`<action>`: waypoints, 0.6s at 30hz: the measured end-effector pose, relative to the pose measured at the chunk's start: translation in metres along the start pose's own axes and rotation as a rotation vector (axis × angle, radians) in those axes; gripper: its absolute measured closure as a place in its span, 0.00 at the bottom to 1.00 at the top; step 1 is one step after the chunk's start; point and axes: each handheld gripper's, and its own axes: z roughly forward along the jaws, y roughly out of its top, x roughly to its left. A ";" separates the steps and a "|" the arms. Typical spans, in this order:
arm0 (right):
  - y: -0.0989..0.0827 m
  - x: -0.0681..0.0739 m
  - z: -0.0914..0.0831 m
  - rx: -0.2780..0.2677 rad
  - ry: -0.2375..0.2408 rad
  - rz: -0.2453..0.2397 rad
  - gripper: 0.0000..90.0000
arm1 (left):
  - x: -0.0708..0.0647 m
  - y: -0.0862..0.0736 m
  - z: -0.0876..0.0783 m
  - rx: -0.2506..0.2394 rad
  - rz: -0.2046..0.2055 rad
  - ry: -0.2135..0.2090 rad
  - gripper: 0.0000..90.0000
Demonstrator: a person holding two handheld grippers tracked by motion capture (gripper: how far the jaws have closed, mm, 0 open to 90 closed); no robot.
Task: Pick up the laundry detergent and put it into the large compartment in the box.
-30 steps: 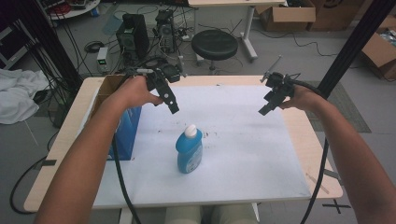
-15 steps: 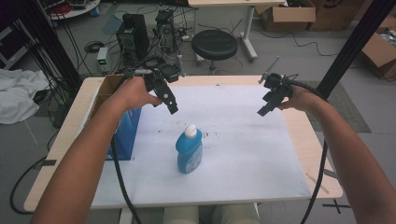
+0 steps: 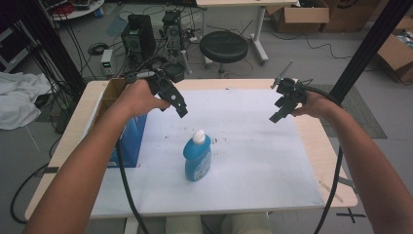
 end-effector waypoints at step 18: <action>-0.002 0.005 -0.001 -0.006 0.000 -0.008 0.18 | -0.028 -0.006 -0.005 -0.005 -0.064 -0.030 0.22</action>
